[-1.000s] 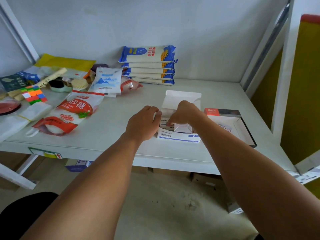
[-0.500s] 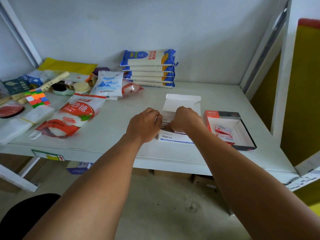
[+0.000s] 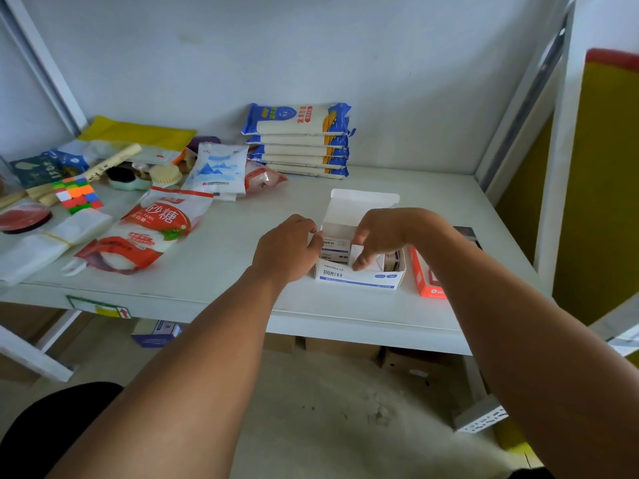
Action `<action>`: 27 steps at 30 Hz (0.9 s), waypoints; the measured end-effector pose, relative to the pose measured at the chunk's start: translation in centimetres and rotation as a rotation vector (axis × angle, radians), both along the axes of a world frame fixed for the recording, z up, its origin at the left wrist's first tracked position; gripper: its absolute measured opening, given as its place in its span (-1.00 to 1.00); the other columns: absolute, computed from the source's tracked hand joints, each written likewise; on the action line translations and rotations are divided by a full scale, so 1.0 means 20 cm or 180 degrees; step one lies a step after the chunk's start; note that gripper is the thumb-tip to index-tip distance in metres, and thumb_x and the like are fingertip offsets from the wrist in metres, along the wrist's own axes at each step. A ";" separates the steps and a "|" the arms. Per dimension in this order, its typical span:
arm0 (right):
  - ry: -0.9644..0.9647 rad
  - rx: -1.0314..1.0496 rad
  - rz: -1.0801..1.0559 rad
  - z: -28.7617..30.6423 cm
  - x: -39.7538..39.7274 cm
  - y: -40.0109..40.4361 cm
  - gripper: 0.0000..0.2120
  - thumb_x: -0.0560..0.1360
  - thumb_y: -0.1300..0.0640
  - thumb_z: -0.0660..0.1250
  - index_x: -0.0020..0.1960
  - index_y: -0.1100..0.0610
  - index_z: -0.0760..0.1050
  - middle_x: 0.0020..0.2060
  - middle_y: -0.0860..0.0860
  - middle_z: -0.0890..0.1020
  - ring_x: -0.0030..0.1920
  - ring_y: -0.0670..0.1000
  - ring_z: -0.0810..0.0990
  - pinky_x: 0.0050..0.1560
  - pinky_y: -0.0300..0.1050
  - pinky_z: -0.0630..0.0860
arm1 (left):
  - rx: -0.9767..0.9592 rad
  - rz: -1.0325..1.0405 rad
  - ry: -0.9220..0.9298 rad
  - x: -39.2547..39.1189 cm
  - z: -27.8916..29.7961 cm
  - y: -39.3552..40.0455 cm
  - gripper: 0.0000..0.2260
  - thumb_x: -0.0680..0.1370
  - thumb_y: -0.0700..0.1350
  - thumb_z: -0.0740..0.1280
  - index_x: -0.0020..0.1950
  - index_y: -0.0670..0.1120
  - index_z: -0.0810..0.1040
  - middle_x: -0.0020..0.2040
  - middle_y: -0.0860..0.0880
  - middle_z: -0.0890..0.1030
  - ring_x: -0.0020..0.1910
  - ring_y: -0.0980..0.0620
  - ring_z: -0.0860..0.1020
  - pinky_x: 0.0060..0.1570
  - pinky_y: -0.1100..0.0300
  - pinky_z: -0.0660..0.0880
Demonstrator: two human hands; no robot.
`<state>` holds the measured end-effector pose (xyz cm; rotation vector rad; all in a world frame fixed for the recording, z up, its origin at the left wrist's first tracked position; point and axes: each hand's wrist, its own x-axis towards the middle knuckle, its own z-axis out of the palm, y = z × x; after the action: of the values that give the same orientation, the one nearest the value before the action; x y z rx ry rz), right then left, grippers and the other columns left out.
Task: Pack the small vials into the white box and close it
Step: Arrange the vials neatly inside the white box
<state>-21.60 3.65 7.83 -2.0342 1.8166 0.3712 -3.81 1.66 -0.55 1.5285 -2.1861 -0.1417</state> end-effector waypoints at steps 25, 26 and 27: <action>-0.0226 -0.0650 -0.0339 -0.03 -0.06 0.03 -0.51 0.29 0.00 0.59 0.13 0.18 0.59 0.07 0.06 0.60 0.05 0.11 0.57 0.02 -0.06 0.51 | 0.0093 -0.0098 0.0184 0.01 -0.01 -0.01 -0.72 0.61 0.03 0.14 0.10 -0.07 0.57 0.17 -0.02 0.57 0.04 -0.04 0.57 -0.08 0.13 0.53; -0.0135 -0.0542 -0.0360 -0.03 -0.05 0.03 -0.49 0.28 0.02 0.60 0.15 0.18 0.58 0.08 0.07 0.60 0.06 0.12 0.58 0.02 -0.05 0.52 | 0.0086 -0.0105 0.0179 0.01 -0.01 -0.01 -0.72 0.61 0.03 0.14 0.10 -0.06 0.57 0.16 -0.02 0.57 0.04 -0.03 0.57 -0.07 0.14 0.53; -0.0094 -0.0475 -0.0358 -0.04 -0.05 0.03 -0.48 0.27 0.04 0.60 0.16 0.18 0.57 0.08 0.08 0.61 0.05 0.13 0.59 0.03 -0.04 0.54 | 0.0093 -0.0111 0.0179 0.01 -0.01 -0.01 -0.73 0.61 0.03 0.15 0.10 -0.06 0.57 0.16 -0.01 0.57 0.04 -0.02 0.57 -0.07 0.16 0.52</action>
<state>-22.65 4.30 7.11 -2.0102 1.9833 0.1774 -3.56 1.39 -0.78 1.4845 -2.1761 -0.2259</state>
